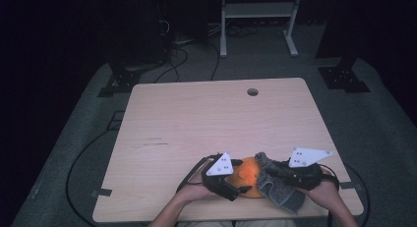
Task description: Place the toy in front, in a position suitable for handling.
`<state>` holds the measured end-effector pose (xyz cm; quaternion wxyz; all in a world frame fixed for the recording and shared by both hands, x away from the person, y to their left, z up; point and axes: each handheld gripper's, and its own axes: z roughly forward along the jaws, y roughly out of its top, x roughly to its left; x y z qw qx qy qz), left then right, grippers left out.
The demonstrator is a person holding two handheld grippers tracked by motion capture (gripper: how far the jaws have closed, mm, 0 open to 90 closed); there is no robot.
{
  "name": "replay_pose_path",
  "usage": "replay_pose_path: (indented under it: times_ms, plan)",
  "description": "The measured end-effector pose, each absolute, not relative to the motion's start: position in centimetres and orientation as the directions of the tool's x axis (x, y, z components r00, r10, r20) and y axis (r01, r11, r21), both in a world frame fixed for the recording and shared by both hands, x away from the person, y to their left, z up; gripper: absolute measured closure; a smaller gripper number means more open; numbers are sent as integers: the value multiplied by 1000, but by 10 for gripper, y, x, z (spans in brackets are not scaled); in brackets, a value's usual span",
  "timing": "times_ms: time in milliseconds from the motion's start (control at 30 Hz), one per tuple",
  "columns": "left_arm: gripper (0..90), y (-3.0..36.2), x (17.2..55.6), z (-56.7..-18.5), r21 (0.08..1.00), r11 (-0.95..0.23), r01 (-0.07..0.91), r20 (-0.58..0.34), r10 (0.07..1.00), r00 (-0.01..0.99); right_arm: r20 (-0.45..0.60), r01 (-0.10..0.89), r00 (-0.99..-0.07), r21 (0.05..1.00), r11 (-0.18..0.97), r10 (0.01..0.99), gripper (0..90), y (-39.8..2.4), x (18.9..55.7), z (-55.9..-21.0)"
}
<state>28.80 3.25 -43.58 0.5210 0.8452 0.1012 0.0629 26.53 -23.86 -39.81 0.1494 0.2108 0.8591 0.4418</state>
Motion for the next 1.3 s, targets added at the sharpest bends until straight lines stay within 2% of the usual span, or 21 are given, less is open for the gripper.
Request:
replay_pose_path:
  times_ms: [133,200,367,533,600,700,833,1033,1167,1300]
  plan:
    - [238,34,286,-437,888,-454,69,43,231,972,-75,202,-883,830,520,464,754,-238,265,-399]
    - [261,36,287,-438,886,-458,66,45,227,973,-71,218,-870,832,511,487,755,-245,269,-402]
    - [263,39,289,-440,886,-457,77,25,213,977,-27,319,-820,808,495,572,755,-269,280,-416]
    - [263,40,290,-441,884,-462,79,22,209,978,26,270,-865,866,421,502,754,-263,275,-404]
    - [263,44,291,-441,878,-472,79,24,209,978,13,254,-878,860,442,479,754,-255,276,-404]
    - [264,48,294,-443,877,-472,91,11,211,978,33,283,-870,850,444,493,755,-256,279,-416]
    - [266,53,297,-443,871,-481,97,10,214,977,40,349,-826,821,453,563,755,-272,283,-425]
    - [273,64,304,-446,870,-473,138,-29,230,973,73,302,-863,868,394,501,754,-267,280,-417]
    - [283,66,305,-447,871,-470,146,-38,232,972,61,353,-839,817,456,540,755,-266,287,-432]
    - [283,69,306,-448,871,-469,149,-43,229,972,72,351,-832,836,421,549,754,-274,283,-427]
